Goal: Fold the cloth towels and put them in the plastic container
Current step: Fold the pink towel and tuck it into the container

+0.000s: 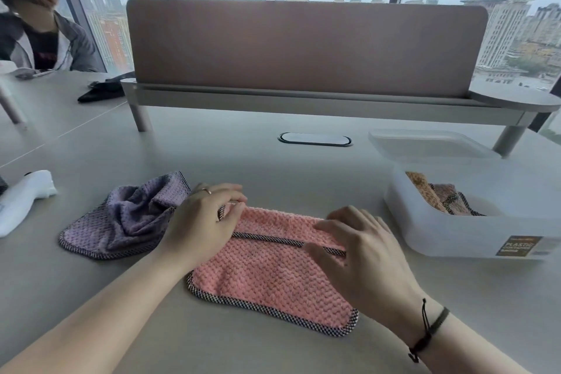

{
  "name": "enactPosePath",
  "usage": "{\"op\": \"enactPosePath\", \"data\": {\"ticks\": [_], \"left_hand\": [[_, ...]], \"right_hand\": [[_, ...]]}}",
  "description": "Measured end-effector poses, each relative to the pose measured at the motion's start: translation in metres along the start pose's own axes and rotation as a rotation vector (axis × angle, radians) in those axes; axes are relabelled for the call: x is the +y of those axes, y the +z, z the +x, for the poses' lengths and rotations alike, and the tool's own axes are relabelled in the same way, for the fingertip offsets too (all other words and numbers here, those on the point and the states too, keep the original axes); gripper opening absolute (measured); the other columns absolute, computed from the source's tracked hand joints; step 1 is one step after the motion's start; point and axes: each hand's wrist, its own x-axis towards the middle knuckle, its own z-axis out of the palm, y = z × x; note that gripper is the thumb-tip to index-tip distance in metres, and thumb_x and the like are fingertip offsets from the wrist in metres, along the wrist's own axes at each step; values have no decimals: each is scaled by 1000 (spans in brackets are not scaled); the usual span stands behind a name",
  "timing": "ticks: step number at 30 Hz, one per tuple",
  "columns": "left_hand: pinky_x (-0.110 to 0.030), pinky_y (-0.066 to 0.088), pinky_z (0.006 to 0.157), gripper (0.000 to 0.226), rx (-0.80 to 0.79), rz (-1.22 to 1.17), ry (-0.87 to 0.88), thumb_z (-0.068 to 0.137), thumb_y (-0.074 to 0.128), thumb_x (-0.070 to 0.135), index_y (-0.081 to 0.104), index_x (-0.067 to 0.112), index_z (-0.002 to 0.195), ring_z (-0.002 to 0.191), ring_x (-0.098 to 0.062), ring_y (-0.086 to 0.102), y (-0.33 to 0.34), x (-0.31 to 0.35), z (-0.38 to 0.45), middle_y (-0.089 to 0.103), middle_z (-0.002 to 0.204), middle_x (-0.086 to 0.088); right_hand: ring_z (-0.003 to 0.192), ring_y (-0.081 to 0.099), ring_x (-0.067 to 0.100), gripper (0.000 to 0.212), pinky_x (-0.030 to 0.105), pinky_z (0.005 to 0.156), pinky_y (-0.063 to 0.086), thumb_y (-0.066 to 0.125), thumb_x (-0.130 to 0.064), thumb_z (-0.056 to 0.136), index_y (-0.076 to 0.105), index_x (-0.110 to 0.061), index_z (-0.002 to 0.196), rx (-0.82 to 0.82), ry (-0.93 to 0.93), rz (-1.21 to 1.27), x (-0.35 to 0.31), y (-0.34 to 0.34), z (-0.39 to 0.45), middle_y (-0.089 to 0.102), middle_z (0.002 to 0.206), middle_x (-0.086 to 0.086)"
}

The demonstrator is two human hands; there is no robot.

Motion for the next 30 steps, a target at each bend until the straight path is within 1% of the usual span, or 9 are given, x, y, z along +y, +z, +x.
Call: {"op": "enactPosePath", "data": {"ticks": [2, 4, 7, 10, 15, 20, 24, 28, 30], "left_hand": [[-27, 42, 106, 39, -167, -29, 111, 94, 50, 48, 70, 28, 120, 123, -3, 55, 0, 14, -3, 61, 135, 14], [-22, 31, 115, 52, -374, -37, 186, 93, 41, 58, 57, 35, 137, 136, 4, 41, 7, 26, -8, 46, 149, 20], [-20, 8, 123, 72, -588, 64, 183, 91, 29, 72, 26, 38, 154, 148, 8, 9, 17, 32, -11, 19, 161, 21], [-16, -7, 119, 77, -681, 162, 149, 91, 27, 73, 8, 38, 157, 148, 7, -8, 13, 31, -10, -1, 163, 21], [-28, -8, 122, 95, -747, 293, 159, 75, 18, 92, -7, 47, 154, 148, 3, -19, 11, 30, -11, -18, 159, 26], [-39, -8, 124, 94, -758, 327, 155, 72, 20, 97, -15, 55, 148, 148, -4, -24, 10, 27, -9, -20, 161, 24], [-40, -9, 124, 97, -755, 301, 150, 71, 22, 97, -14, 53, 150, 147, -5, -27, 14, 30, -11, -21, 162, 22], [-36, -11, 124, 93, -702, 210, 134, 77, 17, 92, -6, 46, 154, 146, 1, -27, 16, 32, -12, -16, 163, 20], [-35, -9, 124, 91, -669, 150, 141, 79, 14, 90, 1, 43, 156, 147, 3, -23, 17, 31, -13, -9, 164, 19]], "right_hand": [[128, 48, 15, 72, 36, 106, 39, 30, -78, 90, 52, -30, 139, -204, -15, 4, -17, 5, -3, 52, 140, -7], [150, 18, 15, 90, 38, 121, 19, 22, -85, 85, 24, -28, 155, -395, -27, 8, -25, 14, -7, 23, 162, -4], [149, -20, 8, 103, 39, 124, -3, 14, -91, 79, -5, -27, 158, -529, -50, -29, -22, 22, -8, -12, 165, -7], [143, -33, 4, 105, 39, 123, -12, 15, -91, 77, -14, -28, 155, -580, -84, -71, -15, 18, -4, -26, 161, -9], [142, -36, 4, 103, 42, 122, -14, 19, -92, 77, -19, -34, 153, -616, -120, -98, -7, 17, -3, -30, 159, -11], [144, -31, 5, 104, 43, 123, -11, 19, -96, 73, -17, -40, 153, -646, -141, -107, 3, 15, 2, -26, 160, -15], [145, -30, 5, 107, 41, 122, -13, 21, -97, 71, -15, -39, 153, -657, -140, -108, 13, 13, 4, -25, 161, -15], [144, -31, 4, 107, 42, 122, -15, 23, -97, 71, -14, -40, 153, -652, -119, -110, 20, 9, 5, -24, 161, -14], [146, -27, 5, 106, 42, 122, -14, 27, -97, 70, -8, -43, 154, -610, -107, -80, 22, 6, 3, -19, 163, -12]]}}
